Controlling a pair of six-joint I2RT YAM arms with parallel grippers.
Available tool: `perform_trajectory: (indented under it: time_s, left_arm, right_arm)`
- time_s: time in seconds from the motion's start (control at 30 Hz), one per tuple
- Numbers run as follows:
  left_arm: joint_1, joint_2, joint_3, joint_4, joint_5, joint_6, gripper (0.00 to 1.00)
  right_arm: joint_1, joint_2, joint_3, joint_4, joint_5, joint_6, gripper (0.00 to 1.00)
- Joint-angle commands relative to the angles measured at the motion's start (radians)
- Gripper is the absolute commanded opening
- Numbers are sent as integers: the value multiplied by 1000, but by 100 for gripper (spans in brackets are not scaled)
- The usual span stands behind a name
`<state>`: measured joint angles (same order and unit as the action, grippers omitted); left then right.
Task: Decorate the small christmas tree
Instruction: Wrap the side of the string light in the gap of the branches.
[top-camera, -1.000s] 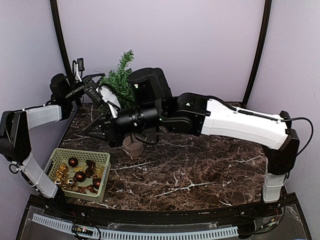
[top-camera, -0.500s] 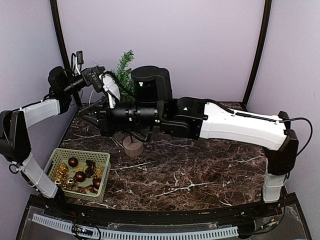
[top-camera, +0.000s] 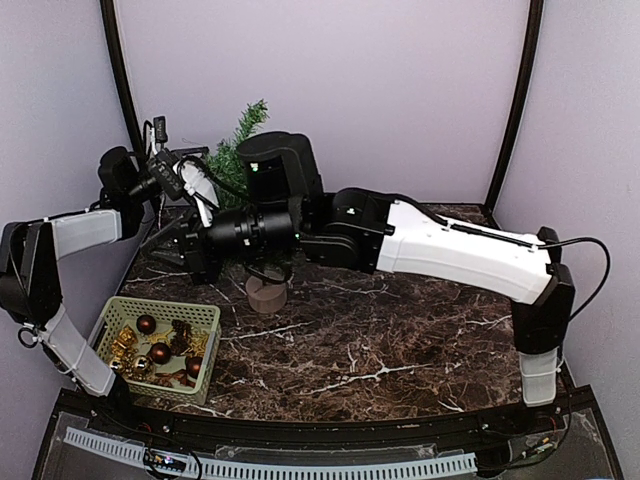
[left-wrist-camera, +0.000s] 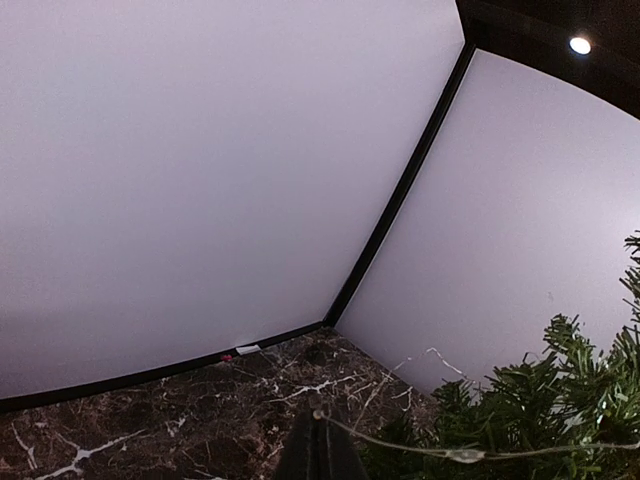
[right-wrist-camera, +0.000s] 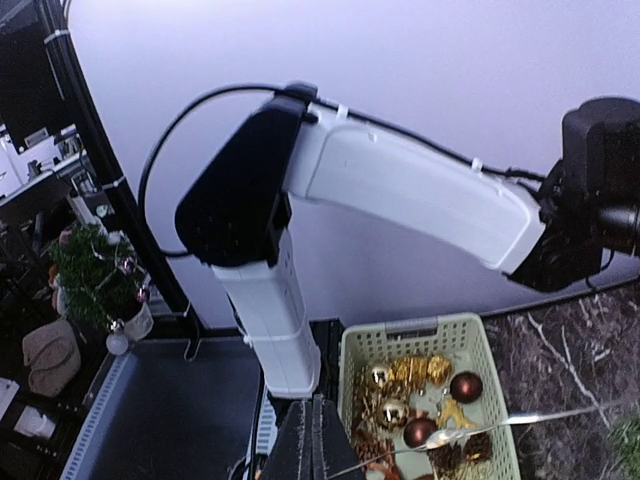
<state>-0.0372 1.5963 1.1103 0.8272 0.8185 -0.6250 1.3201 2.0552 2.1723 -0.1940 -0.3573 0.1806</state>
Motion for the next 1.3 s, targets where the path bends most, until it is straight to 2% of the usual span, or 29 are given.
perform_trajectory:
  time_s: [0.0,0.17,0.4,0.5,0.7,0.73,0.93,1.07,1.27]
  left_arm:
    - [11,-24,-57,102,3,-9,0]
    - [11,-14,-103,160,7,-20,0]
    - [11,-5,-116,120,34,4,3]
    - [11,-7,-116,108,49,9,8]
    - [11,-36,-125,50,79,28,32]
    - [11,-52,-138,41,71,34,38]
    - [12,-169,-214,-105,-52,111,58]
    - [11,-253,-246,-228,-102,164,64]
    - [10,-397,-250,-428,-58,230,67]
  right_arm:
    - [6,-27,-41,-124,-32,-28,0]
    - [7,-122,-210,-93,55,-1,0]
    - [-4,-310,-490,50,215,96,0]
    - [-8,-392,-587,86,277,124,0]
    - [-17,-516,-714,84,353,163,0]
    - [-17,-537,-727,81,365,166,0]
    - [-18,-612,-791,62,399,189,0]
    - [-18,-656,-823,48,408,211,0]
    - [-16,-747,-843,10,530,232,0]
